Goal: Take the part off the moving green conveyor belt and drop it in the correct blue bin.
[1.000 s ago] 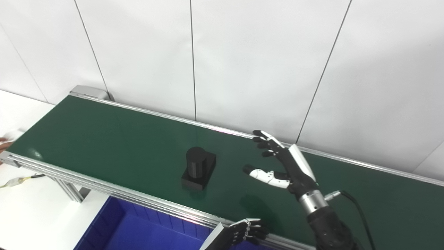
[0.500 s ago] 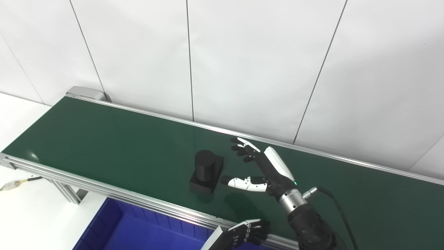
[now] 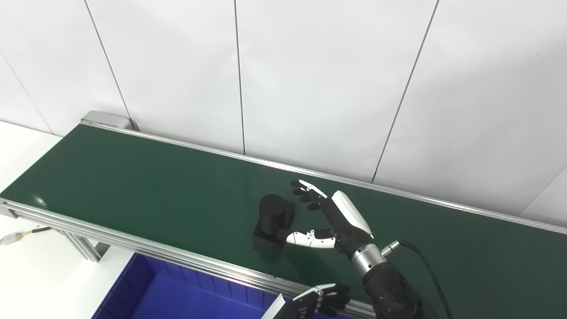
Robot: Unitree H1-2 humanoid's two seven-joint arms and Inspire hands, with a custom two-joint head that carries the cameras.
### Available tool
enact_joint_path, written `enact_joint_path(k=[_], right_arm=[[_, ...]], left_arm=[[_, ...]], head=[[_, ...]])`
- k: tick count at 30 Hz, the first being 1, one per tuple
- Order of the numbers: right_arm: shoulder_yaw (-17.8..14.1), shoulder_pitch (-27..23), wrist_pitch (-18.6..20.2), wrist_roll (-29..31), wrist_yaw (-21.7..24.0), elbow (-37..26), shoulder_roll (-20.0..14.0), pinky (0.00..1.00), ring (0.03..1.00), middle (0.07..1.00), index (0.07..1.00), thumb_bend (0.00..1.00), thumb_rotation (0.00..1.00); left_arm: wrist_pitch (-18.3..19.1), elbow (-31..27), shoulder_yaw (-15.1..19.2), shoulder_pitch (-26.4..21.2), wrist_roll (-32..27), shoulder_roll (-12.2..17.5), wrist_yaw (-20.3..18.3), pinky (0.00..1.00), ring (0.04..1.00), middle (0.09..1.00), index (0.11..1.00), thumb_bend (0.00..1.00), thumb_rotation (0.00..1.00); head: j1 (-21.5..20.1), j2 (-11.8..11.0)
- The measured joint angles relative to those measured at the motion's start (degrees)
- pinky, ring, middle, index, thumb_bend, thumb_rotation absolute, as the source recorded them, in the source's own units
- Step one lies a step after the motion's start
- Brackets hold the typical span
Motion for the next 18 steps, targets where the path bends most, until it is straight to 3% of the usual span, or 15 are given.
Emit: enact_joint_path(k=[18], right_arm=[[0.02,-1.82,-0.07,-3.20,-7.42,10.78,1.61,0.71,0.783,0.809,0.861,0.66,0.30]], left_arm=[[0.13,-1.92,-1.30,1.44,0.58,-0.08,-0.06,0.74,0.774,0.794,0.829,0.77,0.79]], head=[[-0.26,1.40]])
